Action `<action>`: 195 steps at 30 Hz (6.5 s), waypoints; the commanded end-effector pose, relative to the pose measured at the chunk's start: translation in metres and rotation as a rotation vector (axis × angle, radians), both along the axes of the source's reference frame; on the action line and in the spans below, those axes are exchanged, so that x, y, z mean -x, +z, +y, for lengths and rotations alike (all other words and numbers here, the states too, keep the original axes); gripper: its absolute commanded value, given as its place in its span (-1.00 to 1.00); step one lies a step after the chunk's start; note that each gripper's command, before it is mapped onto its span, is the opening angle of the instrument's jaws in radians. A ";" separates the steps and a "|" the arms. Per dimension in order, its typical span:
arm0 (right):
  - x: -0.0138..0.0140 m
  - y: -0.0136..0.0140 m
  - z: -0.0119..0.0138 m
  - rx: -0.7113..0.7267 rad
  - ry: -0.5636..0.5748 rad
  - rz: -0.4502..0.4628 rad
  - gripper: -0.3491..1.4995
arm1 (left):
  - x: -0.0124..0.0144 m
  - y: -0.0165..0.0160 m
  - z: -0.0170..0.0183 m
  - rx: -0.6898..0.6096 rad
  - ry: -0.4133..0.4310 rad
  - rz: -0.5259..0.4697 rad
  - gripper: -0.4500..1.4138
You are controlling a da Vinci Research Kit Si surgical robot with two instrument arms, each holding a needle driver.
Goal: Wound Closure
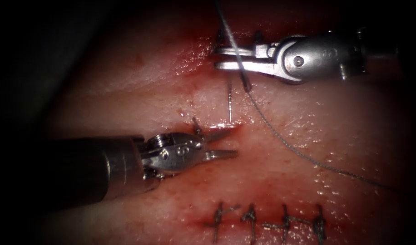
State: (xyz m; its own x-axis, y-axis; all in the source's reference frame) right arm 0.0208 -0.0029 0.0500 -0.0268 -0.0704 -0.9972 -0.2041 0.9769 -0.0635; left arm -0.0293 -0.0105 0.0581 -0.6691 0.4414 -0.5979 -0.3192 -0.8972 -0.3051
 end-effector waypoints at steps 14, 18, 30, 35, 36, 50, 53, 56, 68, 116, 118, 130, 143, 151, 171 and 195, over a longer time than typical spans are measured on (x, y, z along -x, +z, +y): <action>-0.0021 0.0020 -0.0019 0.145 -0.017 -0.017 -1.00 | 0.0024 -0.0046 -0.0026 -0.019 0.011 -0.009 -0.06; -0.0023 0.0021 -0.0021 0.171 -0.018 -0.022 -1.00 | 0.0026 -0.0050 -0.0027 -0.017 0.013 -0.008 -0.06; -0.0024 0.0027 -0.0022 0.234 -0.023 -0.037 -1.00 | 0.0026 -0.0049 -0.0027 -0.018 0.015 -0.011 -0.06; -0.0024 0.0033 -0.0024 0.257 -0.027 -0.044 -1.00 | 0.0026 -0.0050 -0.0027 -0.019 0.015 -0.013 -0.06; -0.0023 0.0035 -0.0025 0.260 -0.030 -0.046 -1.00 | 0.0026 -0.0051 -0.0028 -0.020 0.015 -0.013 -0.06; -0.0021 0.0049 -0.0048 0.374 -0.115 -0.104 -1.00 | 0.0016 -0.0059 -0.0018 -0.033 0.019 -0.019 -0.06; -0.0020 0.0055 -0.0054 0.383 -0.121 -0.104 -1.00 | 0.0015 -0.0061 -0.0014 -0.024 0.004 -0.018 -0.06; -0.0016 0.0062 -0.0061 0.399 -0.132 -0.106 -1.00 | 0.0013 -0.0062 -0.0009 -0.016 -0.013 -0.025 -0.06; -0.0015 0.0077 -0.0085 0.318 -0.149 -0.093 -1.00 | 0.0011 -0.0060 -0.0006 -0.009 -0.015 -0.019 -0.06; -0.0034 0.0069 -0.0037 -0.122 -0.098 -0.038 -1.00 | 0.0006 -0.0021 -0.0035 -0.097 0.085 0.131 -0.08; -0.0041 0.0069 -0.0031 -0.157 -0.108 -0.050 -1.00 | 0.0001 -0.0012 -0.0039 -0.116 0.098 0.159 -0.06; -0.0048 0.0077 0.0001 -0.371 -0.076 -0.053 -1.00 | -0.0004 0.0001 -0.0048 -0.146 0.132 0.203 -0.03; -0.0048 0.0086 -0.0012 -0.493 -0.060 -0.133 -1.00 | -0.0006 -0.0002 -0.0045 -0.150 0.134 0.199 -0.03; -0.0031 0.0081 -0.0025 -0.246 -0.025 -0.105 -1.00 | -0.0005 -0.0003 -0.0044 -0.152 0.133 0.200 -0.03; -0.0017 0.0092 -0.0069 -0.071 -0.021 -0.064 -1.00 | -0.0007 -0.0008 -0.0042 -0.155 0.134 0.199 -0.05; -0.0042 0.0126 -0.0027 -0.611 0.012 -0.085 -1.00 | -0.0010 -0.0009 -0.0045 -0.153 0.136 0.199 -0.06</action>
State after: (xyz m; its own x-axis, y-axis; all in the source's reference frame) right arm 0.0242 -0.0054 0.0621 0.0564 0.5162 -0.8546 -0.2418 0.8376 0.4899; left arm -0.0278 -0.0148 0.0567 -0.8262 0.4150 -0.3811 -0.2676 -0.8842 -0.3828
